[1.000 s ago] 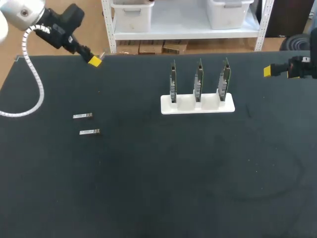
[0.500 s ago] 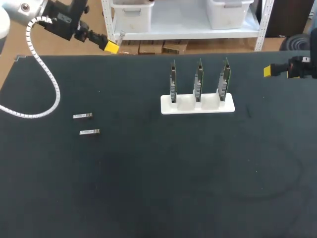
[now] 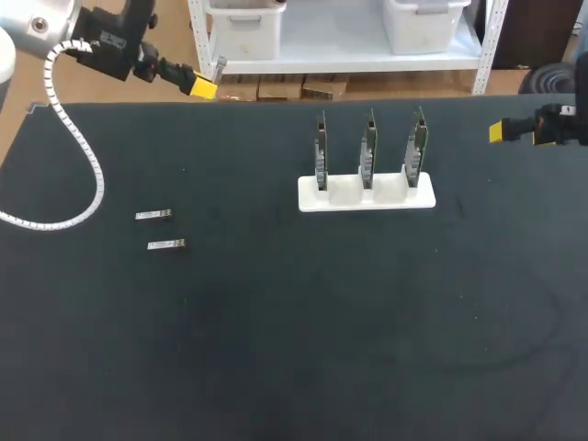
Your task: Pick up the optical module with the left hand, and insert it into the network port with the right hand.
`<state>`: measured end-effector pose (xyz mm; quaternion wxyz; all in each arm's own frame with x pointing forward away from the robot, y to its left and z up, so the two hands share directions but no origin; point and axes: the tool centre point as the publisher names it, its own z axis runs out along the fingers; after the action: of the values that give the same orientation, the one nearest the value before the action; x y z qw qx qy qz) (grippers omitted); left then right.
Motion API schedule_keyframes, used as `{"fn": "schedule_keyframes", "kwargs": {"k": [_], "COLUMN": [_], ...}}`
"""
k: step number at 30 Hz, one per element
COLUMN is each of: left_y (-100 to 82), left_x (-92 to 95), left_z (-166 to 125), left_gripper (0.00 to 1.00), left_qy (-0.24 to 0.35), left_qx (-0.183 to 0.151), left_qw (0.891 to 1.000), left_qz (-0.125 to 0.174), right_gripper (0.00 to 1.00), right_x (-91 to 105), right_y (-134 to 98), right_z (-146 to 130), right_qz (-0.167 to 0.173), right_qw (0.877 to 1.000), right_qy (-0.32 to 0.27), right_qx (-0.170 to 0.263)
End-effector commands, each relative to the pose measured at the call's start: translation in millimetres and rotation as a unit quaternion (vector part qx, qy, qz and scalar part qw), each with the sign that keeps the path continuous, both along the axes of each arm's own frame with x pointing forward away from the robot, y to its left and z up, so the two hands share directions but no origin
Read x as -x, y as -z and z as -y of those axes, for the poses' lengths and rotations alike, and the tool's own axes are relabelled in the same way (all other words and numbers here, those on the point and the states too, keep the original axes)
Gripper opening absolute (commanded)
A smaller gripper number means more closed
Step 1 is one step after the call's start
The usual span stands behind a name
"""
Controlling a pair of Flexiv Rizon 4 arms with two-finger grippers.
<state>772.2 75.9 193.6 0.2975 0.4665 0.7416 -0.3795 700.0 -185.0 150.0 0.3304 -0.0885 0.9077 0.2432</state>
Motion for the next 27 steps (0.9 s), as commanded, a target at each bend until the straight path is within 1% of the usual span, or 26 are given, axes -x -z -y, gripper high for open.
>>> {"fn": "schedule_keyframes", "kwargs": {"k": [1, 3, 7, 9, 13, 15, 16, 18, 19, 22, 23, 25, 27], "left_y": [-5.7, -9.6, -14.5, -16.8, -23.0, -24.1, -24.2, -24.7, -24.7, -25.7, -23.9, -20.7, -17.4], "left_x": [8.4, 12.6, 24.4, 29.1, 34.5, 36.5, 36.4, 35.3, 34.8, 34.0, 32.5, 28.7, 25.6], "left_z": [18.6, 32.6, 57.1, 65.5, 74.7, 79.5, 81.0, 83.5, 84.2, 86.7, 88.2, 90.4, 94.0], "left_gripper": [0.0, 0.0, 0.0, 0.0, 0.0, 0.0, 0.0, 0.0, 0.0, 0.0, 0.0, 0.0, 0.0], "left_qy": [0.003, 0.01, 0.028, 0.035, 0.039, 0.043, 0.041, 0.035, 0.035, 0.036, 0.033, 0.034, 0.038], "left_qx": [0.042, 0.064, 0.095, 0.105, 0.136, 0.137, 0.144, 0.145, 0.152, 0.15, 0.144, 0.149, 0.143], "left_qw": [0.999, 0.998, 0.995, 0.994, 0.99, 0.99, 0.989, 0.989, 0.987, 0.986, 0.986, 0.985, 0.985], "left_qz": [0.016, 0.015, 0.005, 0.006, 0.007, 0.015, 0.014, 0.023, 0.03, 0.065, 0.075, 0.079, 0.089], "right_gripper": [1.0, 1.0, 1.0, 1.0, 1.0, 1.0, 1.0, 1.0, 1.0, 1.0, 1.0, 1.0, 1.0], "right_x": [0.0, 0.0, 0.0, 0.0, 0.0, 0.0, 0.0, 0.0, 0.0, 0.0, 0.0, 0.0, 0.0], "right_y": [0.0, 0.0, 0.0, 0.0, 0.0, 0.0, 0.0, 0.0, 0.0, 0.0, 0.0, 0.0, 0.0], "right_z": [0.0, 0.0, 0.0, 0.0, 0.0, 0.0, 0.0, 0.0, 0.0, 0.0, 0.0, 0.0, 0.0], "right_qz": [0.0, 0.0, 0.0, 0.0, 0.0, 0.0, 0.0, 0.0, 0.0, 0.0, 0.0, 0.0, 0.0], "right_qw": [1.0, 1.0, 1.0, 1.0, 1.0, 1.0, 1.0, 1.0, 1.0, 1.0, 1.0, 1.0, 1.0], "right_qy": [0.0, 0.0, 0.0, 0.0, 0.0, 0.0, 0.0, 0.0, 0.0, 0.0, 0.0, 0.0, 0.0], "right_qx": [0.0, 0.0, 0.0, 0.0, 0.0, 0.0, 0.0, 0.0, 0.0, 0.0, 0.0, 0.0, 0.0]}}
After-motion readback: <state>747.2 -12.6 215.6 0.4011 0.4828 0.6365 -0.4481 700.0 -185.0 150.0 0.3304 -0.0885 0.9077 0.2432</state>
